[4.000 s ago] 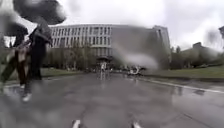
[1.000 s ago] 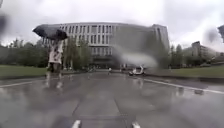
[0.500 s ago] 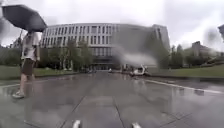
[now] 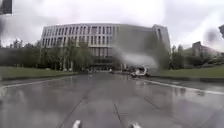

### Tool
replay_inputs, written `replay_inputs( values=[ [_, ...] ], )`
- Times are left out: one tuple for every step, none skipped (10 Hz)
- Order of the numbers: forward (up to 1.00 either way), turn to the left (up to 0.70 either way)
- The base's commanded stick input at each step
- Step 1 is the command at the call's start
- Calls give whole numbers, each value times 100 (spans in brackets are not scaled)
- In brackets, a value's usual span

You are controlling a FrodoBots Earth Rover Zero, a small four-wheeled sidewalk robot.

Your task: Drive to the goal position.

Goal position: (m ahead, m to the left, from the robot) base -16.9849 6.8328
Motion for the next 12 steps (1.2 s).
replay_inputs(
  values=[
    [70,35],
    [70,35],
    [70,35],
    [70,35],
    [70,35],
    [70,35],
    [70,35],
    [70,35],
    [70,35],
    [70,35],
    [70,35],
    [70,35]
  ],
)
